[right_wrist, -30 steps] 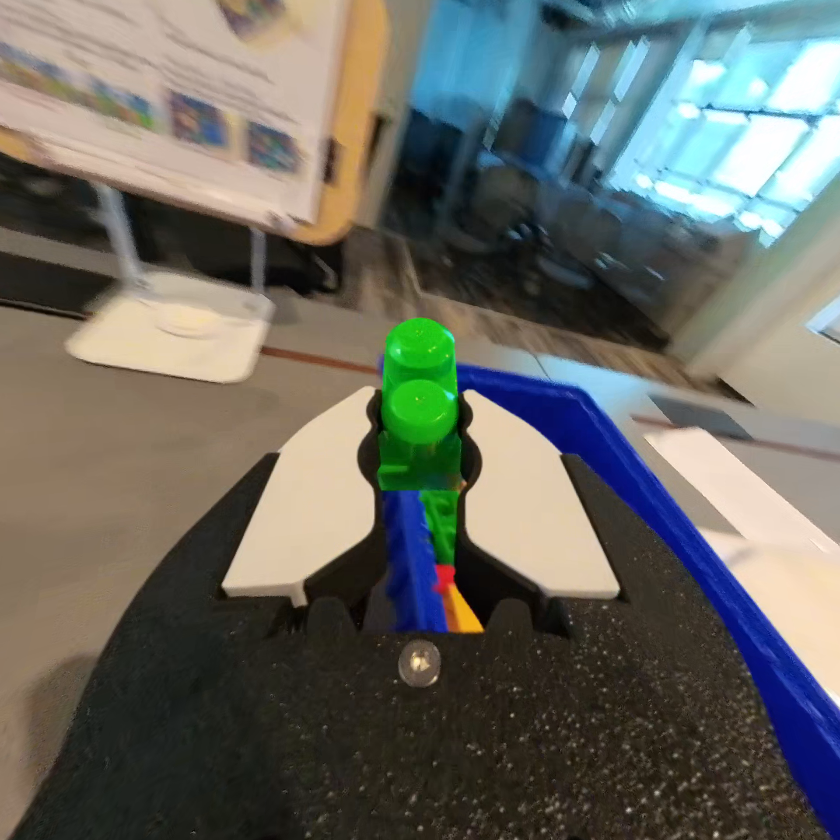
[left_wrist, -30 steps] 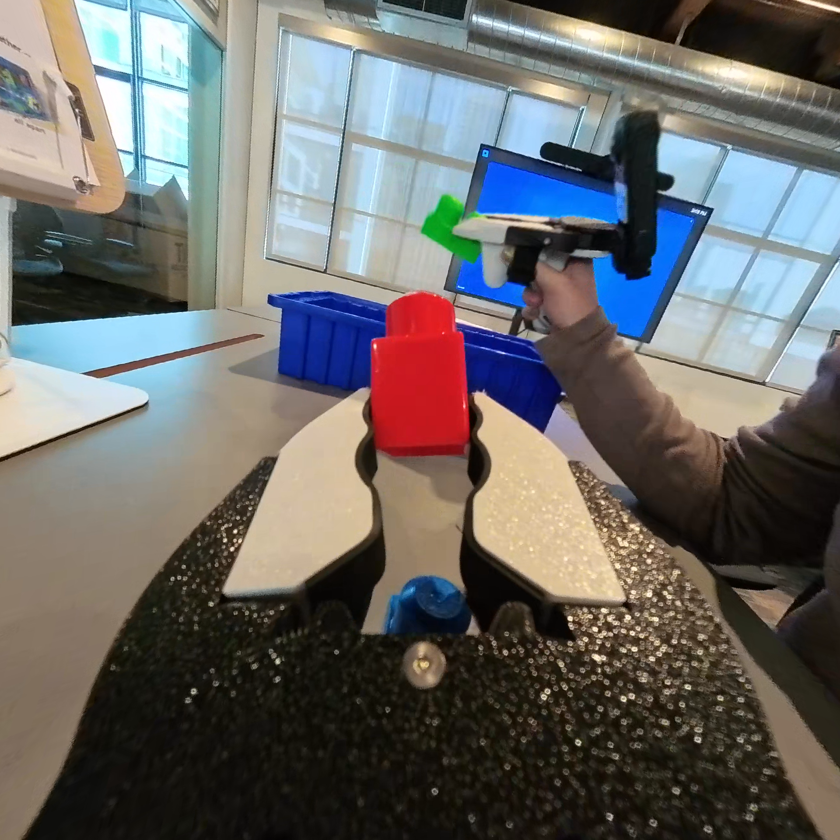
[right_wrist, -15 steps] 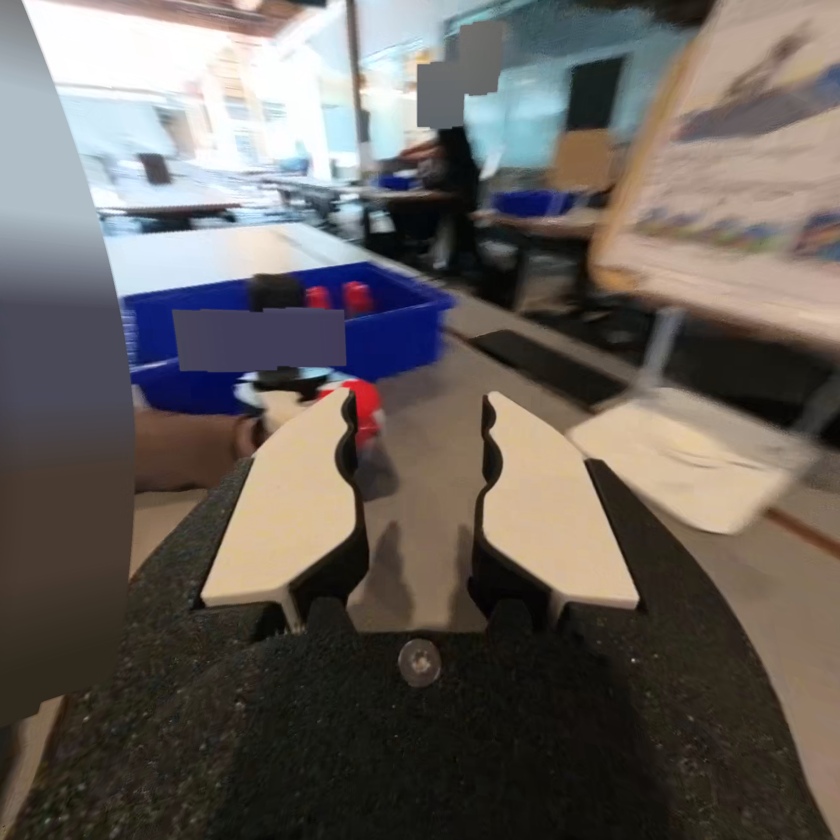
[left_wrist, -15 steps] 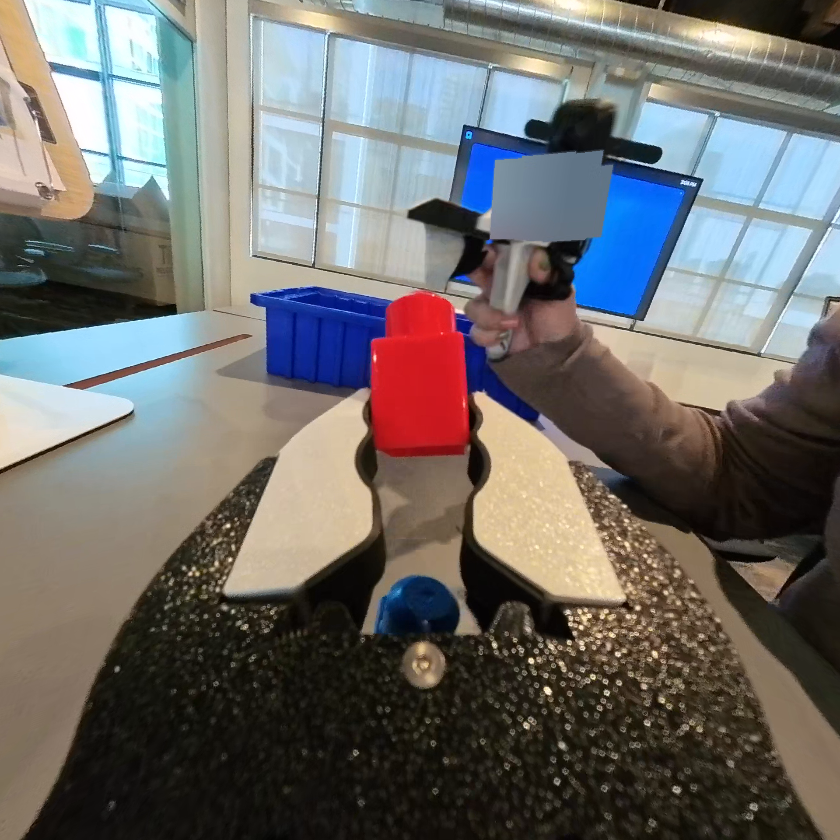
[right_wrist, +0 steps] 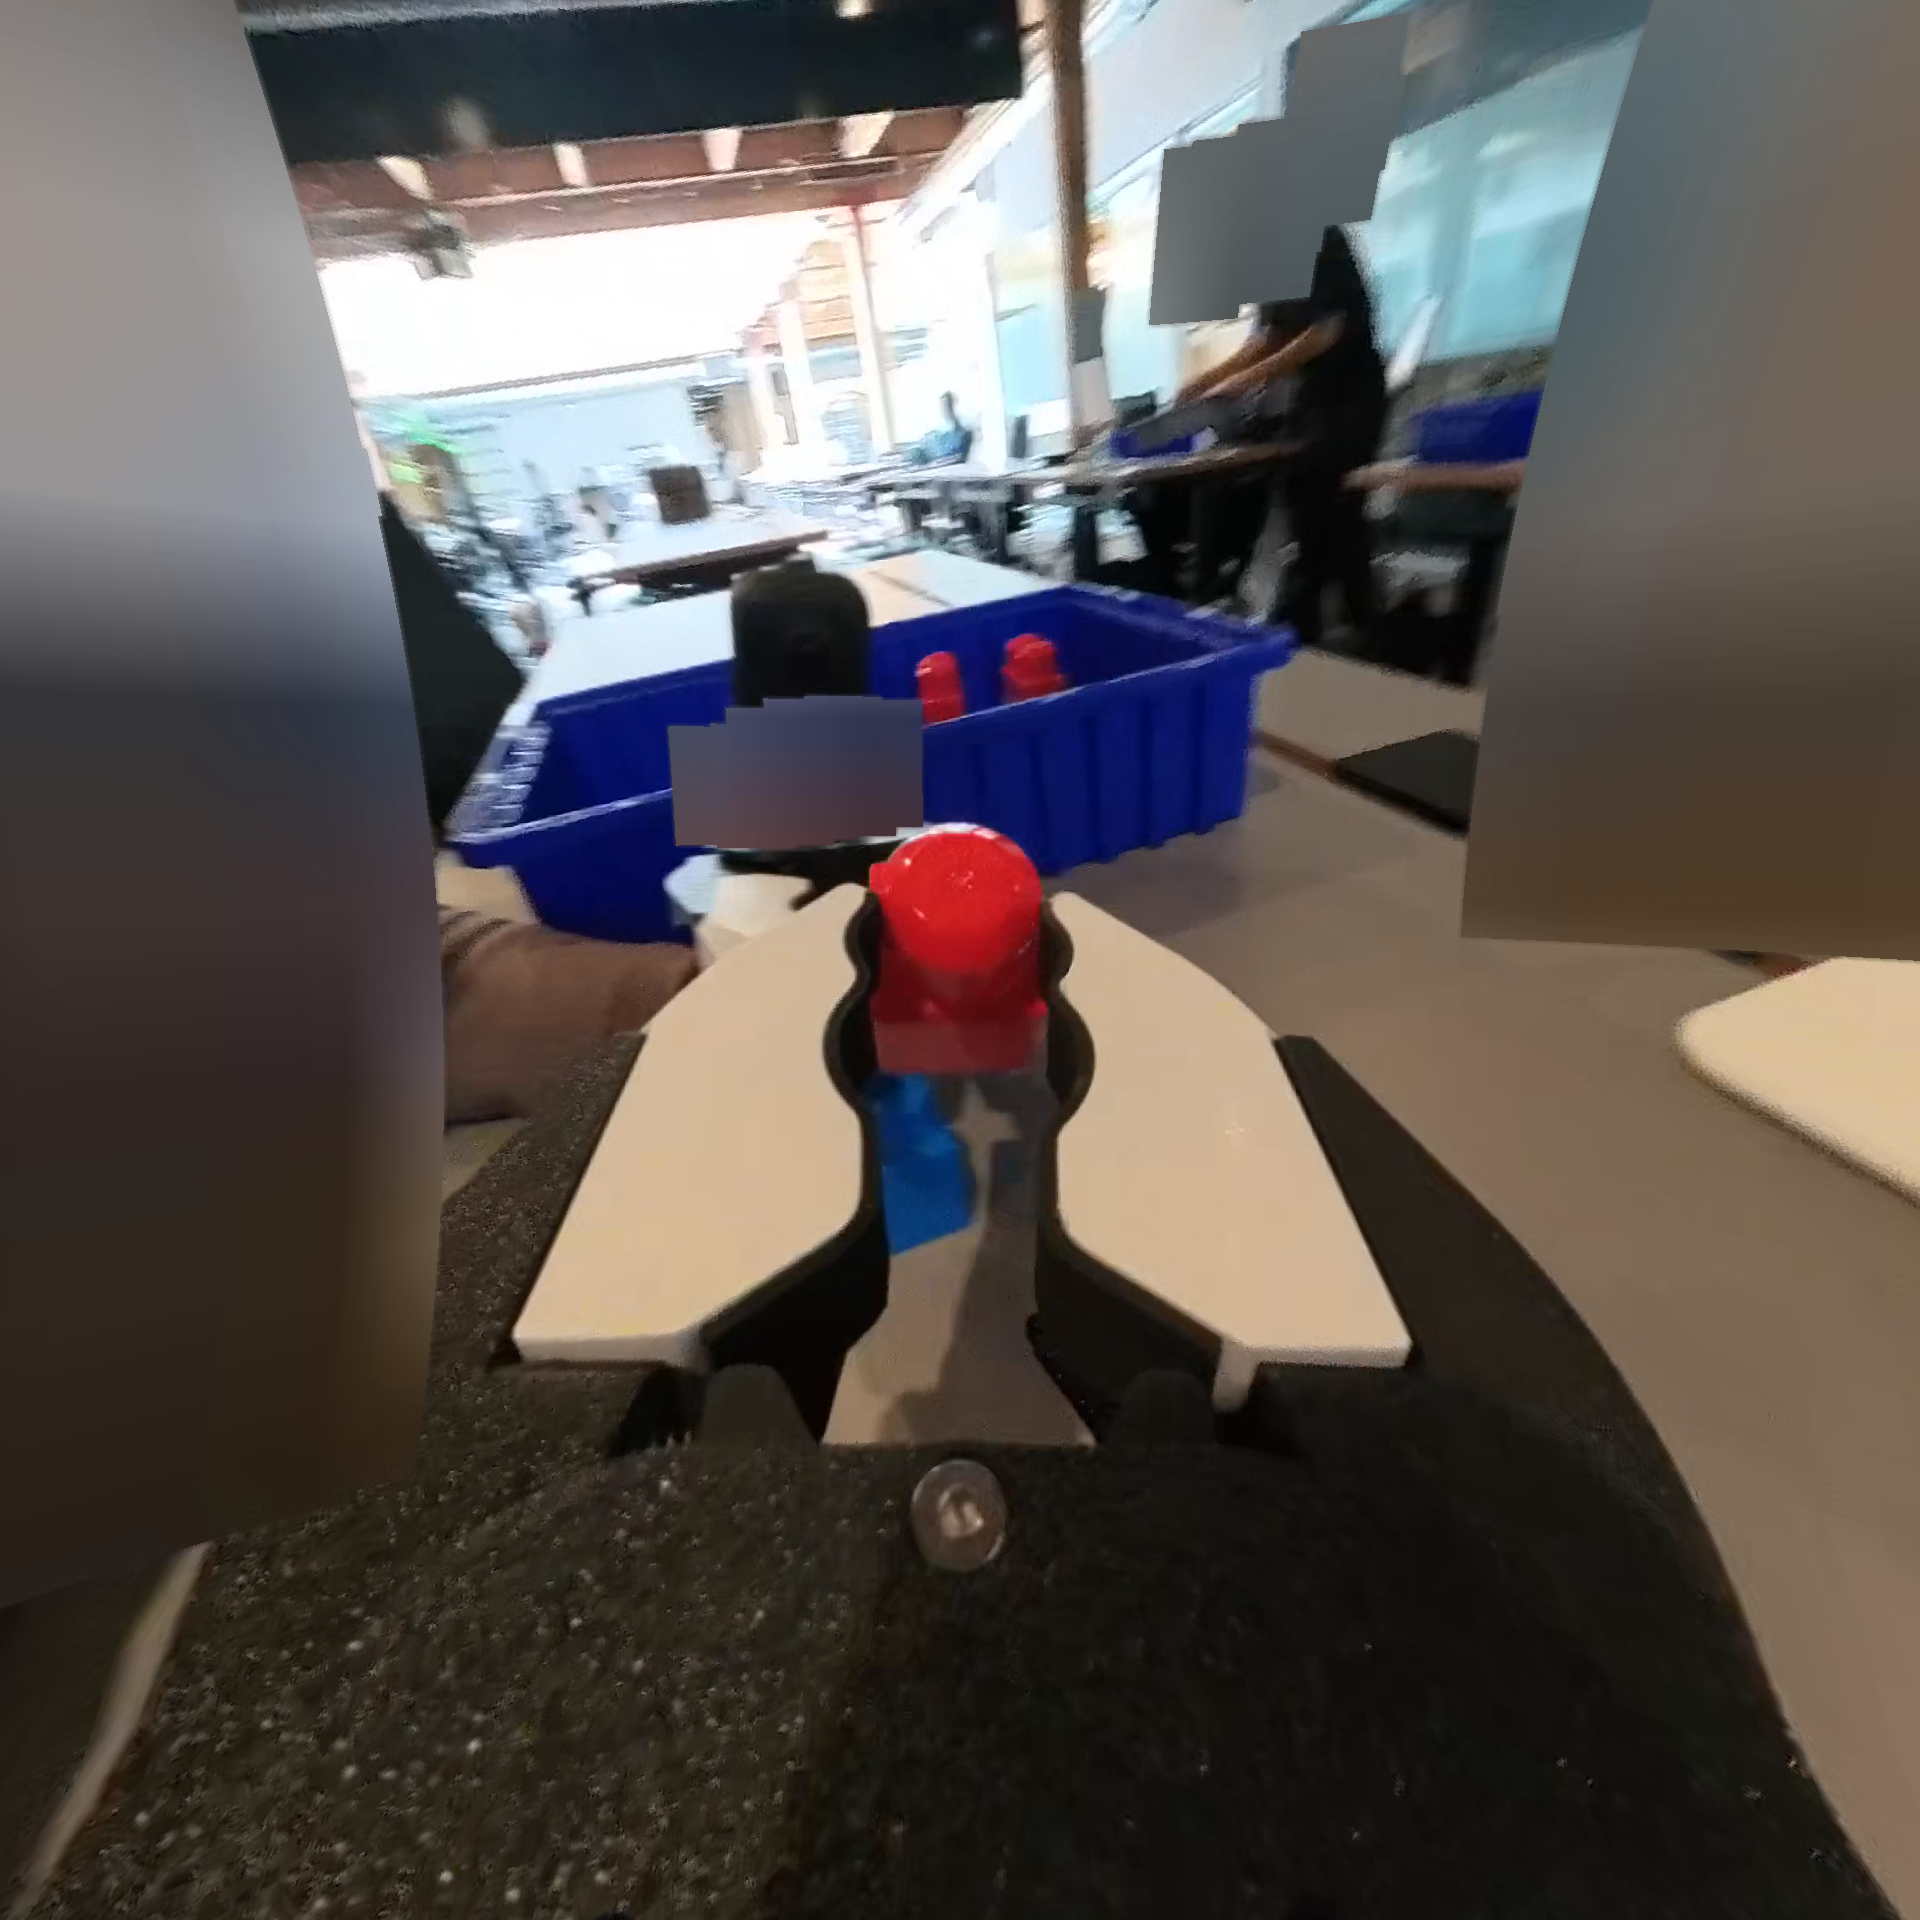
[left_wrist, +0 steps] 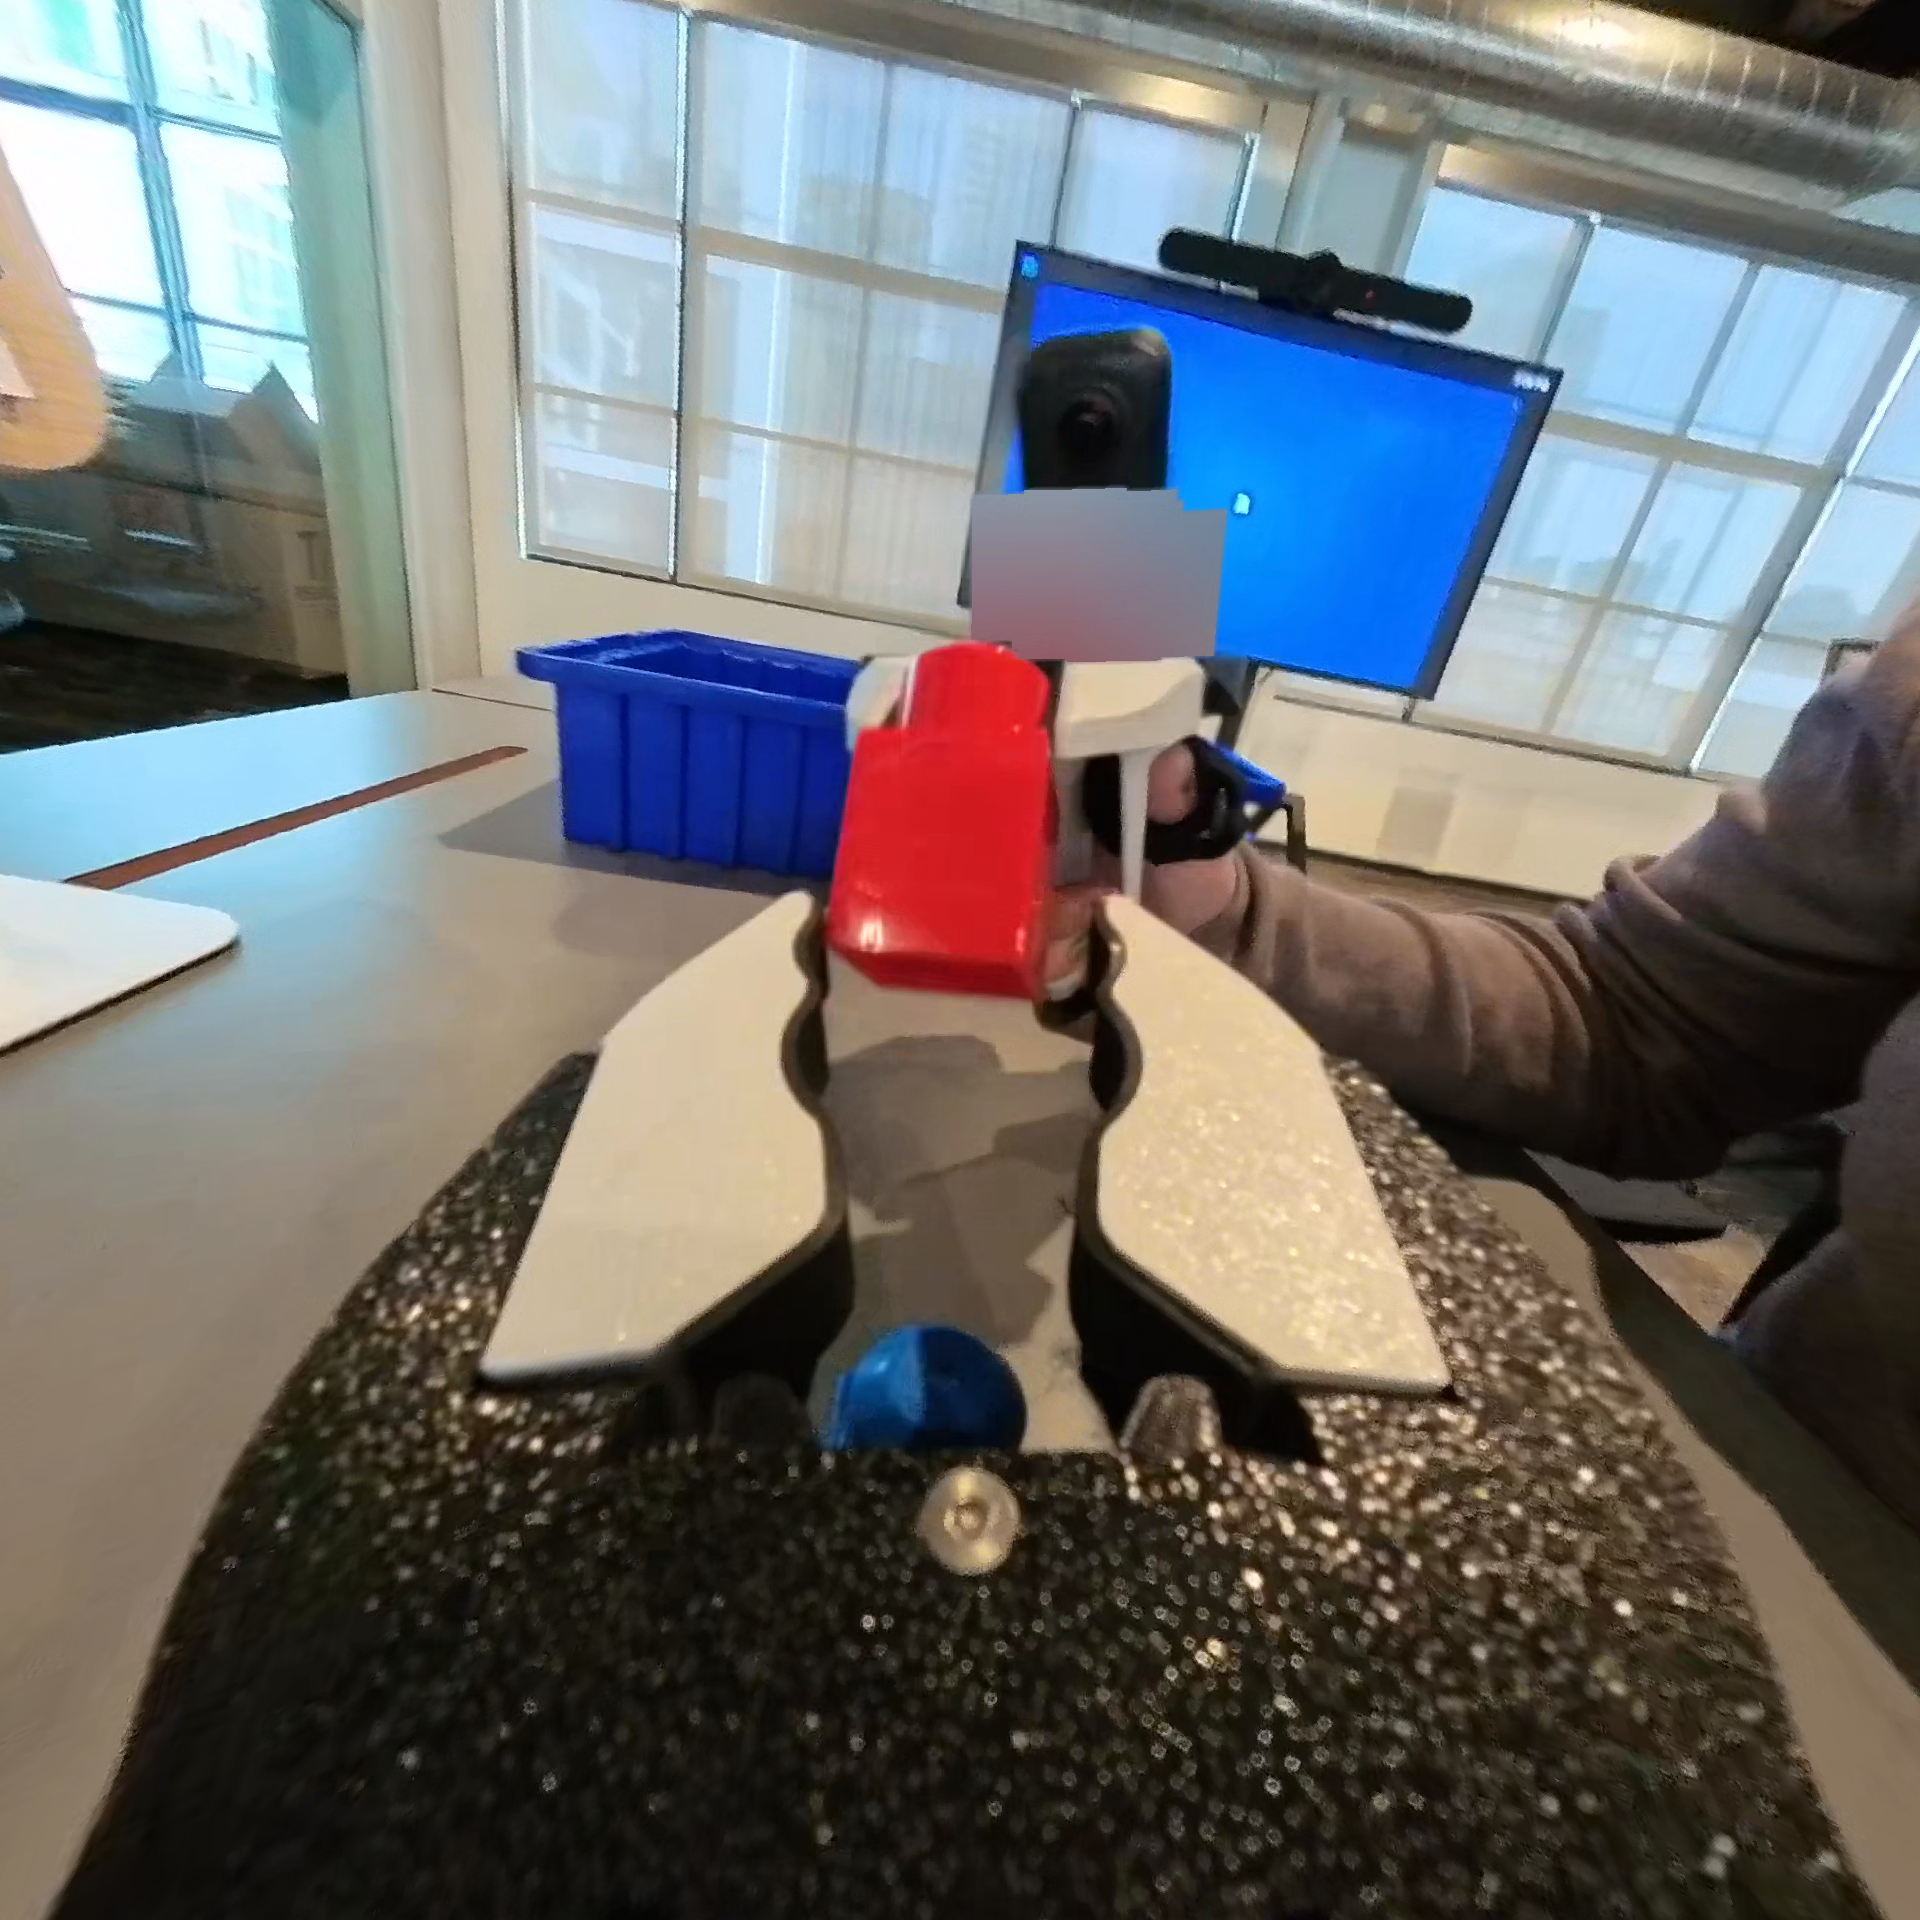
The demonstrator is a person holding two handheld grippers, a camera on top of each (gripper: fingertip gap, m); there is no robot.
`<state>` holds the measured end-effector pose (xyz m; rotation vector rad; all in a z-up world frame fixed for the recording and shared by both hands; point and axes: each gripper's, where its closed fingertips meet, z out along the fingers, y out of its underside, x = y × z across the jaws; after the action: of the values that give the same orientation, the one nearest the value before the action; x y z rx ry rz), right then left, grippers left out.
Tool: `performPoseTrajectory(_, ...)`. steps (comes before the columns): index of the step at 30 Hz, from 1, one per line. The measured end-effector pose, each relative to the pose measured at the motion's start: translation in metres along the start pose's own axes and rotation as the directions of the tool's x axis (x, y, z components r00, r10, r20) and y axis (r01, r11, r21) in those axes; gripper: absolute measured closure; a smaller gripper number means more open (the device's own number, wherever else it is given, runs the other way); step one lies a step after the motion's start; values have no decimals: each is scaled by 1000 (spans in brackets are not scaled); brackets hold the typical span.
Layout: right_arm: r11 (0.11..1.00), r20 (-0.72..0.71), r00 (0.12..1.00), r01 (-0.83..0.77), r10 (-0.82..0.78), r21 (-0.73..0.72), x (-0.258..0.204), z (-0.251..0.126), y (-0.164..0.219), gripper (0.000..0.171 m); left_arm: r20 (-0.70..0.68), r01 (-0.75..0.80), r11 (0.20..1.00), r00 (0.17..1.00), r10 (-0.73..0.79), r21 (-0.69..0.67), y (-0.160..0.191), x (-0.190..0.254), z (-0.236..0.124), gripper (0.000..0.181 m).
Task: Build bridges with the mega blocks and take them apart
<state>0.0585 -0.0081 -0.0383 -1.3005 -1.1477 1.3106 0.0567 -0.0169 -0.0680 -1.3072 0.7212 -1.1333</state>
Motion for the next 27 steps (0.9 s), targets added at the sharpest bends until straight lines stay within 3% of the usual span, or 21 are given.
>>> performPoseTrajectory(3, 975, -332, 920, 221, -209, -1, 34, -35, -24, 143, 8, 34, 999, 999, -34, 40, -5, -4, -3, 129)
performPoseTrajectory(5, 934, -629, 708, 348, -320, -84, 66, -81, -43, 143, 15, 47, 998, 999, -48, 51, -6, -6, -5, 128)
performPoseTrajectory(7, 888, -832, 409, 417, -374, -194, 86, -139, -62, 143, 18, 52, 997, 998, -53, 57, -7, -7, -5, 128)
performPoseTrajectory(10, 856, -906, 56, 357, -420, -374, 101, -210, -68, 143, 23, 60, 996, 998, -61, 65, -7, -9, -6, 128)
performPoseTrajectory(13, 855, -874, -127, 181, -469, -486, 116, -256, -54, 142, 28, 68, 995, 997, -70, 78, -9, -10, -7, 128)
performPoseTrajectory(16, 860, -855, -166, 61, -492, -507, 124, -273, -43, 143, 32, 71, 994, 997, -74, 85, -10, -11, -8, 129)
performPoseTrajectory(21, 820, -802, -202, -7, -562, -573, 127, -274, -37, 142, 38, 72, 993, 996, -76, 89, -10, -12, -8, 129)
performPoseTrajectory(23, 808, -788, -213, -11, -578, -589, 127, -273, -38, 133, 41, 75, 993, 996, -79, 92, -10, -13, -8, 129)
performPoseTrajectory(27, 804, -797, -164, 38, -581, -593, 127, -259, -38, 129, 50, 87, 990, 994, -93, 108, -12, -16, -10, 129)
